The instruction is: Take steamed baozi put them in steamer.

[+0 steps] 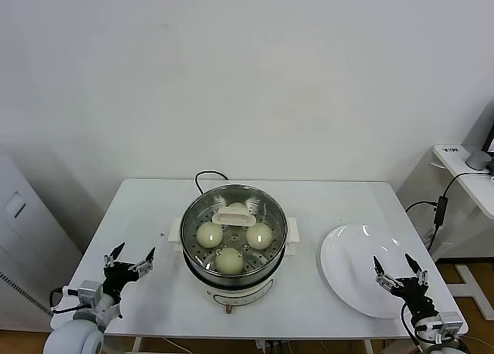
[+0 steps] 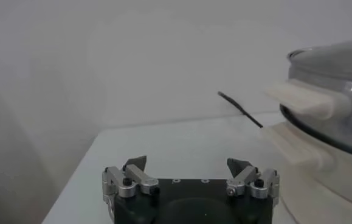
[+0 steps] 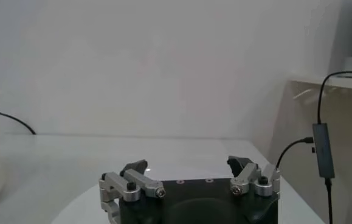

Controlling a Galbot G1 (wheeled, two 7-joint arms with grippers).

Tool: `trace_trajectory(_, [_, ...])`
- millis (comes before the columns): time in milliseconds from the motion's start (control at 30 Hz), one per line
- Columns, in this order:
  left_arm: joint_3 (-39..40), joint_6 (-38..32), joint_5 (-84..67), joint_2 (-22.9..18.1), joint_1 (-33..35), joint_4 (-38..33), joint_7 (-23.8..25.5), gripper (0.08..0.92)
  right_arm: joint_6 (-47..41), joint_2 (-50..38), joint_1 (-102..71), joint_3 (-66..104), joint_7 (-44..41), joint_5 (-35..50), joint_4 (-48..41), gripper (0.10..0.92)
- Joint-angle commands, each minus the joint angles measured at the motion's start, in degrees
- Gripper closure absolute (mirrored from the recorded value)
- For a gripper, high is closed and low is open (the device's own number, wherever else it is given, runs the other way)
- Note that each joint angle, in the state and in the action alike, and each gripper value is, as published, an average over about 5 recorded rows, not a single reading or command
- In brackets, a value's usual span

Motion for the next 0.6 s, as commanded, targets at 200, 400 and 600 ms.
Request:
trace_trajectory(200, [-1.05, 0.53, -2.98, -0.26, 0.06, 0.21, 0.25, 0.177, -0.48, 0.08, 0.13, 0.01, -0.22, -0.67, 0.08, 0.203])
trace_trajectory(400, [-1.26, 0.73, -3.11, -0.37, 0.07, -0.02, 0.24, 0.177, -0.49, 0.21, 0.2, -0.02, -0.1, -0.86, 0.06, 0.203])
trace_trajectory(600, [-1.3, 0.89, -3.37, -0.47, 0.11, -0.3, 0.29, 0.177, -0.5, 0.19, 0.14, 0.02, -0.1, -0.82, 0.1, 0.203])
